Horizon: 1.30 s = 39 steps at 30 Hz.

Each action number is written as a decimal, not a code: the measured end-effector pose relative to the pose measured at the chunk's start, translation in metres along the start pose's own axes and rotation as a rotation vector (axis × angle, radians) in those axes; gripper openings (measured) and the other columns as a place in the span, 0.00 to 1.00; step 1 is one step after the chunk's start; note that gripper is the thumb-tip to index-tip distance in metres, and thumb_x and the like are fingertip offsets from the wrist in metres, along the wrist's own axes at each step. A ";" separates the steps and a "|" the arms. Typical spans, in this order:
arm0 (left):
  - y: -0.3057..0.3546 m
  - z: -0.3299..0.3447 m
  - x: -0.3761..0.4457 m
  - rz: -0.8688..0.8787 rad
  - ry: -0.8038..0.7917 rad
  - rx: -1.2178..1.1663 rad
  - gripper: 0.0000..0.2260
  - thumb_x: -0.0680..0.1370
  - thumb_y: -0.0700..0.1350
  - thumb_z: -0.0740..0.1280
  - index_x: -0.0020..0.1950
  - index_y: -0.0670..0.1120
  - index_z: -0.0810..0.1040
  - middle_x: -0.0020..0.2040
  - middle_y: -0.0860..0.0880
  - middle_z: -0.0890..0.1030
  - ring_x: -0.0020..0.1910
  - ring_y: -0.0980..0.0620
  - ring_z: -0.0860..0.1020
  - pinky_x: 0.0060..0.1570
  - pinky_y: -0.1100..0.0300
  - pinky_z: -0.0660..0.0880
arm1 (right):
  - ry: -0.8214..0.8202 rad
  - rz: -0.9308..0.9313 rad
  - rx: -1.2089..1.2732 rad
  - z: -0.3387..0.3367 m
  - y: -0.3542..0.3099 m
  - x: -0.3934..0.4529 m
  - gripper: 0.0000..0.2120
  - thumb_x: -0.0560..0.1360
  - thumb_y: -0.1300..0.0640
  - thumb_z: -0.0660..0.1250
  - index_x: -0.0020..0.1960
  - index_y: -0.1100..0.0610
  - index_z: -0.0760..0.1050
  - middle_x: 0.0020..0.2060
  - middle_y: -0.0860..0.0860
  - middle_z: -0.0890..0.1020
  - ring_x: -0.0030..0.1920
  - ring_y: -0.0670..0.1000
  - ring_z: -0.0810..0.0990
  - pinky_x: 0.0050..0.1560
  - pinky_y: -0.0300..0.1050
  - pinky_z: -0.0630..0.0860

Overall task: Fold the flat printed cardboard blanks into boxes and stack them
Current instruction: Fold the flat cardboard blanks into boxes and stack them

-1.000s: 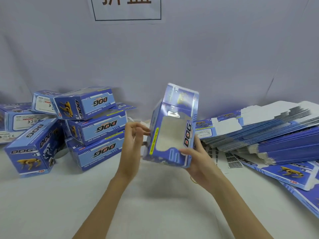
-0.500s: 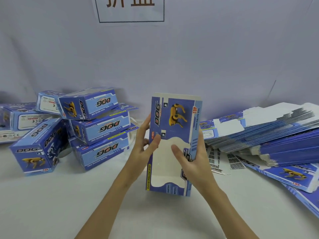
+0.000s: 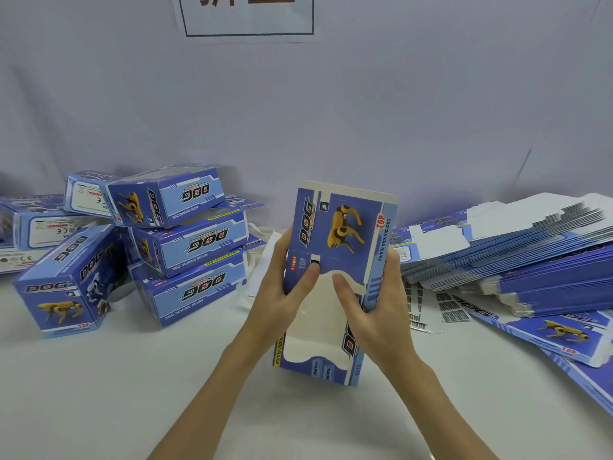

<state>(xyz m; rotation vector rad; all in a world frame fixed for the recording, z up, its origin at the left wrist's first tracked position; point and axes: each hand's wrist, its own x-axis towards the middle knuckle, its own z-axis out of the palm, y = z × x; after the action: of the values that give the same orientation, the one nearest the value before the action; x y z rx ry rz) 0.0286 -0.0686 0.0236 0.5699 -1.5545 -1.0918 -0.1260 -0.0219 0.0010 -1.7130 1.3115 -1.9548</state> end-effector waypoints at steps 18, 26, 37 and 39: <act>-0.007 -0.005 0.007 0.287 0.205 0.266 0.13 0.77 0.65 0.71 0.58 0.63 0.78 0.65 0.50 0.74 0.63 0.50 0.79 0.49 0.58 0.83 | 0.055 -0.063 -0.109 -0.001 0.012 0.008 0.35 0.79 0.49 0.75 0.81 0.44 0.62 0.77 0.49 0.66 0.78 0.56 0.68 0.71 0.61 0.75; -0.009 -0.014 0.007 0.363 0.211 0.361 0.17 0.87 0.60 0.53 0.74 0.68 0.72 0.71 0.53 0.70 0.65 0.55 0.76 0.61 0.59 0.78 | -0.132 -0.023 -0.175 0.021 0.012 -0.012 0.49 0.73 0.29 0.72 0.85 0.46 0.55 0.80 0.47 0.62 0.82 0.50 0.61 0.79 0.53 0.66; -0.023 -0.030 0.020 -0.298 0.125 -0.040 0.35 0.69 0.80 0.59 0.72 0.66 0.69 0.68 0.55 0.80 0.69 0.48 0.79 0.58 0.53 0.80 | -0.038 0.042 0.172 0.006 0.011 0.001 0.34 0.81 0.58 0.72 0.78 0.36 0.60 0.63 0.49 0.81 0.58 0.55 0.86 0.53 0.46 0.83; -0.029 -0.030 0.017 -0.247 0.138 0.118 0.43 0.68 0.82 0.59 0.78 0.60 0.66 0.65 0.54 0.80 0.62 0.53 0.81 0.48 0.65 0.79 | -0.094 0.043 0.204 0.007 0.008 -0.002 0.31 0.81 0.50 0.70 0.79 0.36 0.60 0.67 0.48 0.79 0.64 0.54 0.84 0.57 0.44 0.81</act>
<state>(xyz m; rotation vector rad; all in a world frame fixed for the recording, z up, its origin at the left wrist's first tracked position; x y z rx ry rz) 0.0467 -0.1063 0.0060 0.9184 -1.4606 -1.1240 -0.1223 -0.0284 -0.0062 -1.6434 1.0678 -1.8870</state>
